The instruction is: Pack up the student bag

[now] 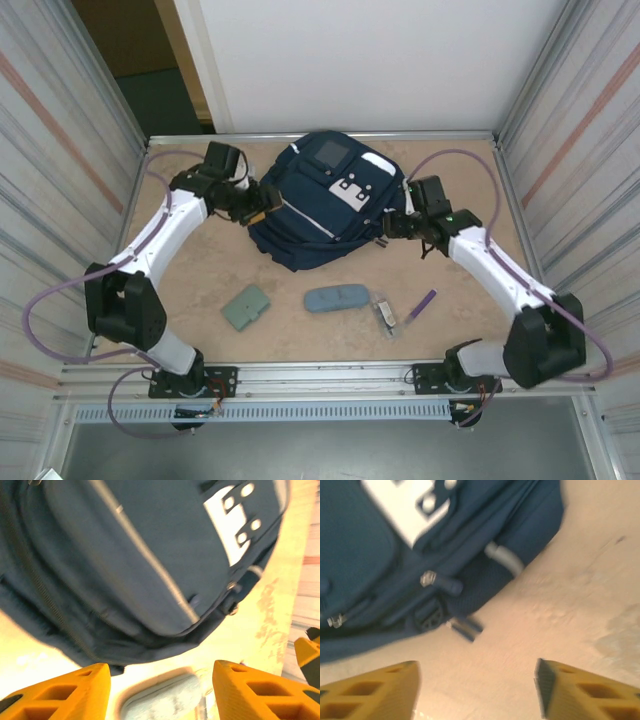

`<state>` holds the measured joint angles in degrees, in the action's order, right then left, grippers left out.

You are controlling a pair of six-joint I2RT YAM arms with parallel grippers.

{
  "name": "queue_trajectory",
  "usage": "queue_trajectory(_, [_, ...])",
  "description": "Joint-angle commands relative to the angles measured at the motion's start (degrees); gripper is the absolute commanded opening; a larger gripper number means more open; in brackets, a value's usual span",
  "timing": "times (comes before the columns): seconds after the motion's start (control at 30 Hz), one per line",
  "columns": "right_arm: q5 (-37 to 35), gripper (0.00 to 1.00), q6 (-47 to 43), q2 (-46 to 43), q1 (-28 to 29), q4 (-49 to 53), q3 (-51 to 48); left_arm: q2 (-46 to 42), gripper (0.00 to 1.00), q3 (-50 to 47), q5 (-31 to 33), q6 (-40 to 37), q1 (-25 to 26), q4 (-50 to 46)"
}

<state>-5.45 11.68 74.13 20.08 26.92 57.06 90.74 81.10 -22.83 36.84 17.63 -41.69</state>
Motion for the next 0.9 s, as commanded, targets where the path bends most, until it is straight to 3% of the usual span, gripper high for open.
queue_trajectory(0.0, [-3.6,0.74,0.0,-1.0,-1.9,-3.0,-2.7,6.9,0.55,2.3,3.1,4.0,1.3,-2.3])
queue_trajectory(0.23, [6.8,0.73,-1.0,6.4,-2.3,-1.2,4.0,19.7,0.56,8.3,5.4,8.6,2.3,1.5])
queue_trajectory(0.47, [11.7,0.73,-3.6,12.3,-2.2,-1.4,6.0,24.5,0.58,10.1,10.0,11.9,3.1,-0.1])
queue_trajectory(0.53, [12.3,0.71,-6.1,13.9,-2.2,-1.8,6.2,24.9,0.47,9.8,10.3,12.2,3.0,2.3])
queue_trajectory(0.63, [15.0,0.70,-12.3,16.3,-2.9,-0.5,7.6,24.7,0.06,13.6,7.0,10.8,2.7,2.0])
queue_trajectory(0.67, [16.4,0.70,-14.0,17.2,-3.4,0.3,8.4,24.1,0.00,14.9,6.7,10.4,3.0,1.4])
queue_trajectory(0.87, [23.2,0.71,-19.5,26.3,-6.1,7.3,18.3,18.9,0.00,19.3,0.7,13.0,3.6,0.9])
